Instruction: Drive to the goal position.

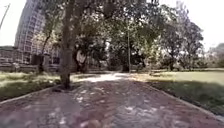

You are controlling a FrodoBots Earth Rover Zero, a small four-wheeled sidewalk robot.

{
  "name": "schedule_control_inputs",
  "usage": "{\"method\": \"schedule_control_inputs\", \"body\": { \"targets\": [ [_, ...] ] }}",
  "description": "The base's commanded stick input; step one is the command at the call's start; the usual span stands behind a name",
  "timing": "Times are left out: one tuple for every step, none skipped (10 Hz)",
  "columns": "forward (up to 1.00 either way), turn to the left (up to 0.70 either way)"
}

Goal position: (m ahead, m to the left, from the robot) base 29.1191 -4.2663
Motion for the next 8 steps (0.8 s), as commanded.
{"method": "schedule_control_inputs", "body": {
  "targets": [
    [0.7, 0.0],
    [0.7, 0.0],
    [0.7, 0.0],
    [0.7, 0.0],
    [0.7, 0.0],
    [0.7, 0.0],
    [0.7, 0.0],
    [0.7, 0.0]
  ]
}}
